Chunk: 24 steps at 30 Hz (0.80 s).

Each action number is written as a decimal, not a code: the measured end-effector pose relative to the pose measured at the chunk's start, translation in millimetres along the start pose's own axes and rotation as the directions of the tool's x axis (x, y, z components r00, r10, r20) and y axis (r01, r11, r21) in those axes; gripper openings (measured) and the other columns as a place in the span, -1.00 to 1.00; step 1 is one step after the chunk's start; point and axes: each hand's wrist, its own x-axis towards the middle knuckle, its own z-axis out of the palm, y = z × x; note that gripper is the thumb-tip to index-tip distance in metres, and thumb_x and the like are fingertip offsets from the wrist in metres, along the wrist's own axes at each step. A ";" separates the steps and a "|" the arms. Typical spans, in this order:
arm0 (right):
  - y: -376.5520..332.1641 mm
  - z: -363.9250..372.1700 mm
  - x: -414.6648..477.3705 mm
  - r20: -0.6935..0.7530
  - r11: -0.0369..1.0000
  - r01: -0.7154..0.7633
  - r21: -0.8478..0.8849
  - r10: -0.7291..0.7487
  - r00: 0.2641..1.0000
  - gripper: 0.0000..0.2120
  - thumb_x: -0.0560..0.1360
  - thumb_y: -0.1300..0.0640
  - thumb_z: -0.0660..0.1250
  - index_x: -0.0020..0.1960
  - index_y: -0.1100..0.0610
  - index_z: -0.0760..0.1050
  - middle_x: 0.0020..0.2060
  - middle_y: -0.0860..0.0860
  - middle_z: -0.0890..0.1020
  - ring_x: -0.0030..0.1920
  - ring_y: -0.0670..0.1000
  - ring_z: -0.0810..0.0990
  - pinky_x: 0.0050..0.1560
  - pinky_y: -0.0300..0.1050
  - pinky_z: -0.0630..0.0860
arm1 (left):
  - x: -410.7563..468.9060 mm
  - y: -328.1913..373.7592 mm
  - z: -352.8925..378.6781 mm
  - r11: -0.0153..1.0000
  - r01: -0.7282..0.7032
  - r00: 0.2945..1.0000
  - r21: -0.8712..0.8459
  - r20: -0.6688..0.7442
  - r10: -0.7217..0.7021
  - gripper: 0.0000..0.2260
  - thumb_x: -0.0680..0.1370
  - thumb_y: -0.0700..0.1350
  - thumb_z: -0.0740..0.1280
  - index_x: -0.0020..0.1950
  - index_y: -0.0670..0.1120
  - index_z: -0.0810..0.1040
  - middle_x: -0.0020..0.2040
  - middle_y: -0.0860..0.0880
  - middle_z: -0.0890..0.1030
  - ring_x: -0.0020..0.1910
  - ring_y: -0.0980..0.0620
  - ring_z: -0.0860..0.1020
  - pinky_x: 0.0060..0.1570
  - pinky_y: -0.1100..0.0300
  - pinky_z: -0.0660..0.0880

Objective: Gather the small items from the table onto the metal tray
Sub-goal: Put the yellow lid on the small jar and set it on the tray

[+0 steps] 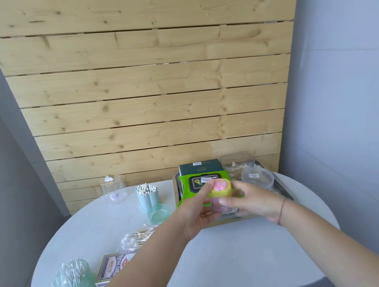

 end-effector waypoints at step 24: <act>85.9 -21.1 61.6 -0.699 0.999 0.018 -0.045 -0.044 0.714 -0.74 0.42 0.26 0.26 -0.45 0.24 0.40 -0.49 0.21 0.40 -0.45 0.00 0.20 -0.55 -0.26 0.17 | 85.1 14.0 95.7 0.509 -0.123 0.992 0.852 0.110 0.056 -0.77 0.57 -0.29 0.11 -0.17 -0.17 0.53 -0.13 -0.17 0.61 -0.39 0.09 0.38 -0.47 0.39 0.36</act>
